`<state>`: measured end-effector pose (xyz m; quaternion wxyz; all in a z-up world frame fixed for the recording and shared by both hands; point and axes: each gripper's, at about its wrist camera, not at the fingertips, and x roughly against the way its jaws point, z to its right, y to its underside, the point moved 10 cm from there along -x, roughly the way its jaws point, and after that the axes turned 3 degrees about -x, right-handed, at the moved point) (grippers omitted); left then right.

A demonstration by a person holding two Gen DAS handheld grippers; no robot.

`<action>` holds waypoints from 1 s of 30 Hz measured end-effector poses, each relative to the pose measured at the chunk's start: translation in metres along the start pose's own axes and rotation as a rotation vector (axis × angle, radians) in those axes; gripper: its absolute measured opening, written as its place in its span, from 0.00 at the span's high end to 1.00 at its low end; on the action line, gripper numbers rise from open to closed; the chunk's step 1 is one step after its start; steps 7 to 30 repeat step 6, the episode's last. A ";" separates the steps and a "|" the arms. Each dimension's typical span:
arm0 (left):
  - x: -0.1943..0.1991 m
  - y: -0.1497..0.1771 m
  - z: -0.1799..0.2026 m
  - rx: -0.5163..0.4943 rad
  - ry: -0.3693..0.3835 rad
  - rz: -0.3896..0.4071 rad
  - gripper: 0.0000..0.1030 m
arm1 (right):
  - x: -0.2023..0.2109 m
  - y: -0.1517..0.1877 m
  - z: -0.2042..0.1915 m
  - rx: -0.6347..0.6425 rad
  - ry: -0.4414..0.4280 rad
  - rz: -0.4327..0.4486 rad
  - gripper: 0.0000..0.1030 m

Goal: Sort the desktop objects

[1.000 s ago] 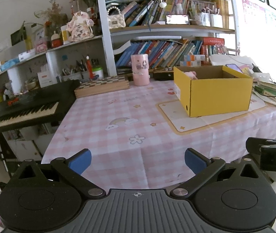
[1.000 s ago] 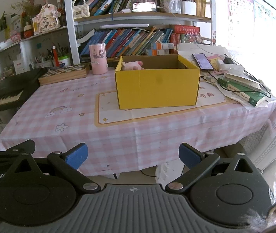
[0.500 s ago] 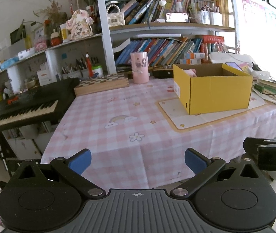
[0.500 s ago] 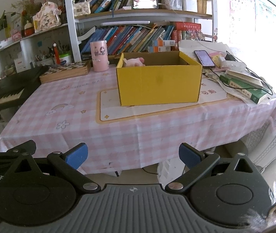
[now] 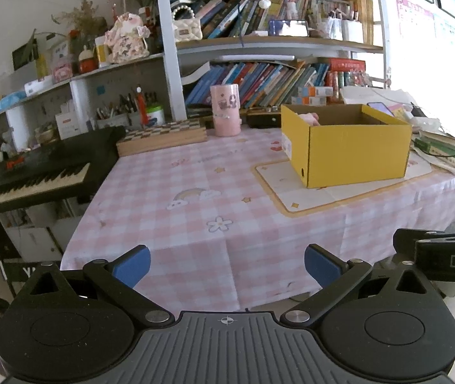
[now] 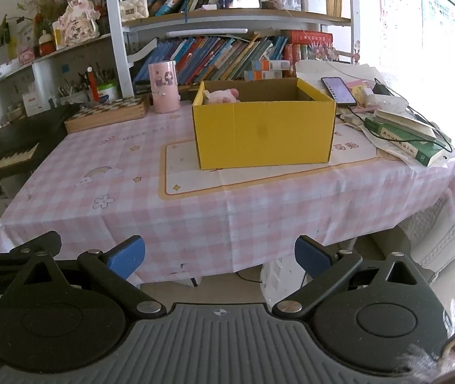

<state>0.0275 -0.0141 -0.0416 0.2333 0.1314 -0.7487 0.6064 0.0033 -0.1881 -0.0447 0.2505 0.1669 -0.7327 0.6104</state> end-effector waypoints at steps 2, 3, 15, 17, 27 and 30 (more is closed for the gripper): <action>-0.001 0.001 -0.001 0.005 -0.003 -0.005 0.00 | -0.001 0.000 -0.001 0.002 -0.001 -0.003 0.02; -0.002 0.001 -0.002 0.007 -0.004 -0.007 0.00 | -0.002 0.001 -0.001 0.003 -0.001 -0.005 0.02; -0.005 0.001 -0.003 0.008 -0.013 -0.018 0.00 | -0.003 0.000 -0.001 0.003 0.000 -0.008 0.02; -0.005 0.001 -0.003 0.008 -0.013 -0.018 0.00 | -0.003 0.000 -0.001 0.003 0.000 -0.008 0.02; -0.005 0.001 -0.003 0.008 -0.013 -0.018 0.00 | -0.003 0.000 -0.001 0.003 0.000 -0.008 0.02; -0.005 0.001 -0.003 0.008 -0.013 -0.018 0.00 | -0.003 0.000 -0.001 0.003 0.000 -0.008 0.02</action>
